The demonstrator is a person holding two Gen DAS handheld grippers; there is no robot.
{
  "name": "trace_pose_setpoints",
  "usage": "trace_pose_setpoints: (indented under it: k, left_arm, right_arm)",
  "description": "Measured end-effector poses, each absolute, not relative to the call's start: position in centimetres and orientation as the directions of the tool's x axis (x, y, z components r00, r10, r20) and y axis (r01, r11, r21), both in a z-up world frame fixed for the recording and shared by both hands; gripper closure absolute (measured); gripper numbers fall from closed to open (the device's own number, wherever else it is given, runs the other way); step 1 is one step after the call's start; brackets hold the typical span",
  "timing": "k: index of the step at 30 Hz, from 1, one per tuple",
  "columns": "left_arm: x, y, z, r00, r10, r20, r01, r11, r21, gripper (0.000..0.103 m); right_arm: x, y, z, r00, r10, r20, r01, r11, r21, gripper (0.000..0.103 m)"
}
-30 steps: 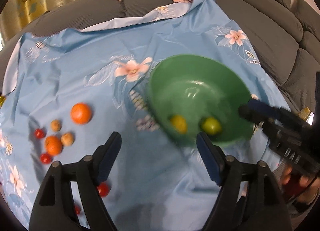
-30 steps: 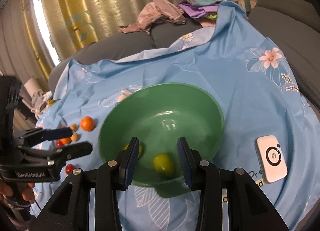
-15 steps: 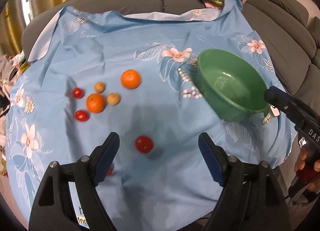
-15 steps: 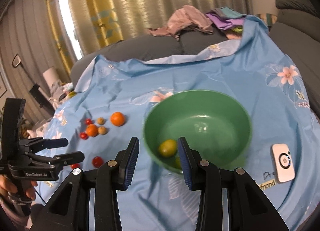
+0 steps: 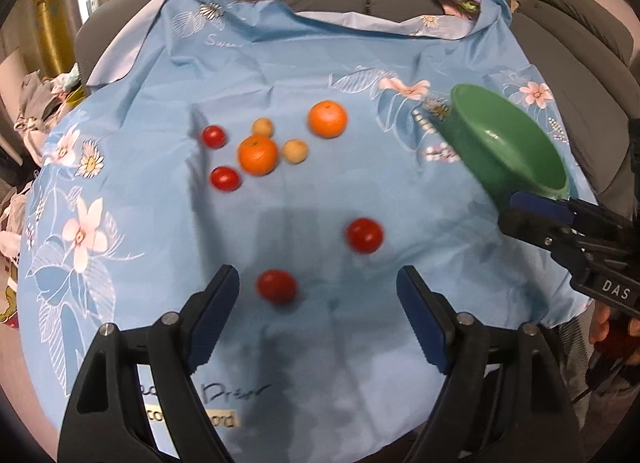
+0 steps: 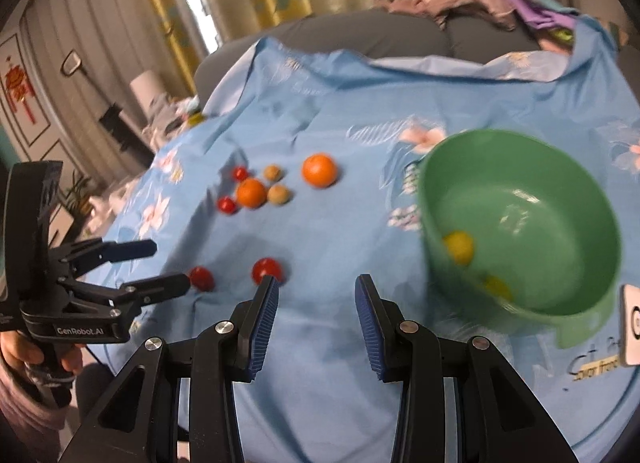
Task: Organize fruits
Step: 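Grasp a red tomato with the right gripper while the left gripper grasps another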
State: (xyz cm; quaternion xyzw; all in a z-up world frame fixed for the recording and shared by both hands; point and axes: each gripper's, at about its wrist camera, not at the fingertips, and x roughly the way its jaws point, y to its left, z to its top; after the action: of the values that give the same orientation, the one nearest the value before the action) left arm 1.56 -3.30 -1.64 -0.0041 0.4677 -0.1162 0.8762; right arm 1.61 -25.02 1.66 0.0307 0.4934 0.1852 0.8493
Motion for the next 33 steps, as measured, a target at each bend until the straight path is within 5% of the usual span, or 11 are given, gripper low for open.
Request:
trace_pose_setpoints:
  k: [12, 24, 33]
  left_arm:
    - [2.1, -1.6, -4.6, 0.486, -0.24, -0.84, 0.215, 0.965, -0.151, 0.025]
    - [4.2, -1.8, -6.6, 0.444, -0.249, -0.861, 0.216, 0.962, -0.167, 0.043]
    - [4.9, -1.7, -7.6, 0.417, -0.248, -0.874, 0.218, 0.961, -0.169, 0.071]
  right_arm:
    - [3.0, -20.6, -2.5, 0.297, 0.378, -0.877, -0.343, 0.899, 0.271, 0.063]
    - [5.6, -18.7, -4.9, 0.249, 0.368, -0.896, -0.36, 0.894, 0.267, 0.063]
    - [6.6, -17.3, -6.3, 0.224, 0.345, -0.912, -0.39, 0.889, 0.241, 0.063]
